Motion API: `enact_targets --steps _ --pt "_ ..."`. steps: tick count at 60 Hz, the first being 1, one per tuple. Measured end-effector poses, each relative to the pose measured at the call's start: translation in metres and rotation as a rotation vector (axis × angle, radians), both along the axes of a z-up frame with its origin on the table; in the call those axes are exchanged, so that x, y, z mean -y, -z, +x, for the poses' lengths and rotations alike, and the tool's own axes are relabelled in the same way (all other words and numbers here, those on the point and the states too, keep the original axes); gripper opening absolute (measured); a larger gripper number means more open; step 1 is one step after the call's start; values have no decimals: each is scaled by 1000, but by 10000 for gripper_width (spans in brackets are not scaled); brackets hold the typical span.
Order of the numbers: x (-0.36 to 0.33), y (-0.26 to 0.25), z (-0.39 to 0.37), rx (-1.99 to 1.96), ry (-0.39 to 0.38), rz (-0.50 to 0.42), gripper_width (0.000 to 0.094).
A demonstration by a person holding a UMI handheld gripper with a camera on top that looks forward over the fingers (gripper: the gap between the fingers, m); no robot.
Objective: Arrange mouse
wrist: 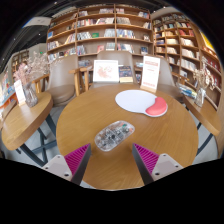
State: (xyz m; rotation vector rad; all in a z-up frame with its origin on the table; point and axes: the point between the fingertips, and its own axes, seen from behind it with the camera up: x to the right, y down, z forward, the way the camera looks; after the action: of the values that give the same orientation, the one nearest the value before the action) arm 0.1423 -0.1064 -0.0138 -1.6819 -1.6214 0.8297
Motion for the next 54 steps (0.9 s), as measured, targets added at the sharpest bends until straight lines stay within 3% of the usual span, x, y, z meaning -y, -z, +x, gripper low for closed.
enact_targets --steps 21,38,45,47,49,54 --pt "6 0 -51 27 28 1 852" --pt "17 0 -76 19 1 -5 845" --pt "17 -1 -81 6 -9 4 734" --pt "14 -1 -82 4 -5 12 646" --pt "14 -1 -83 1 -11 16 454" --pt "10 -1 -84 18 -12 20 433"
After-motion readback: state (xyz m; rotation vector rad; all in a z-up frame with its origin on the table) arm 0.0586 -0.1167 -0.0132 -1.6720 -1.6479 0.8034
